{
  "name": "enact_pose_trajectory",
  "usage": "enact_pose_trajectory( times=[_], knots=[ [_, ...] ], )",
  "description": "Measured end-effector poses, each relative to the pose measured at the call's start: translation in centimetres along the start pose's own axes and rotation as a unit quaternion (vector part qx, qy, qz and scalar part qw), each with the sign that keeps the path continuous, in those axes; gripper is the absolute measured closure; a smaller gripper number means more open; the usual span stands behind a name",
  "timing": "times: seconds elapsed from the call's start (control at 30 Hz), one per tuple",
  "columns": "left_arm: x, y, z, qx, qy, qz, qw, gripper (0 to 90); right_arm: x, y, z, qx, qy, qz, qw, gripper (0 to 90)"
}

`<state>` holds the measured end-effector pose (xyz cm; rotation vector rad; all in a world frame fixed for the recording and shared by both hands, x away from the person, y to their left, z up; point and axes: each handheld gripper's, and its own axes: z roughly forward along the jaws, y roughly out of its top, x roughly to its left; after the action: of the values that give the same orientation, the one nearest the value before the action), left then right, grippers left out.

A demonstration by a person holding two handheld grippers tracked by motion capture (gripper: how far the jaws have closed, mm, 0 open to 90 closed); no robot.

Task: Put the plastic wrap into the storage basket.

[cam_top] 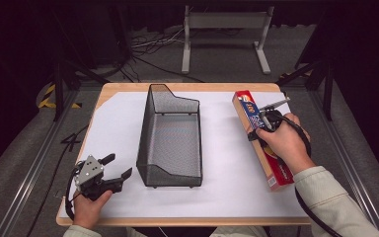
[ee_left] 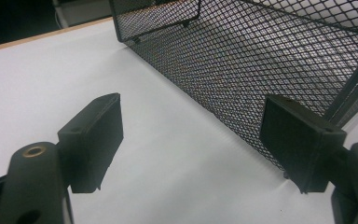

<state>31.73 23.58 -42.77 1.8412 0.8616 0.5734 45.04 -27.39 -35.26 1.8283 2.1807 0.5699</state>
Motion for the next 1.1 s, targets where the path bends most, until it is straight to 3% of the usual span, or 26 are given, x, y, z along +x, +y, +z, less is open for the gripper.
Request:
enact_pose_trajectory(
  times=[0.47,0.77,1.1],
  knots=[
    [0.0,0.0,0.1,0.002,0.0,0.002,1.0,22.3,1.1,0.2,-3.0,-0.009,0.009,-0.005,0.9999,39.4],
    [0.1,-0.1,0.0,0.002,0.001,0.0,1.0,22.3,4.2,0.6,-4.3,-0.014,0.033,-0.04,0.9986,39.4],
    [0.1,-0.1,-0.1,0.001,0.002,0.0,1.0,22.3,7.8,1.0,-5.2,-0.02,0.065,-0.079,0.9945,39.4]
  ],
)
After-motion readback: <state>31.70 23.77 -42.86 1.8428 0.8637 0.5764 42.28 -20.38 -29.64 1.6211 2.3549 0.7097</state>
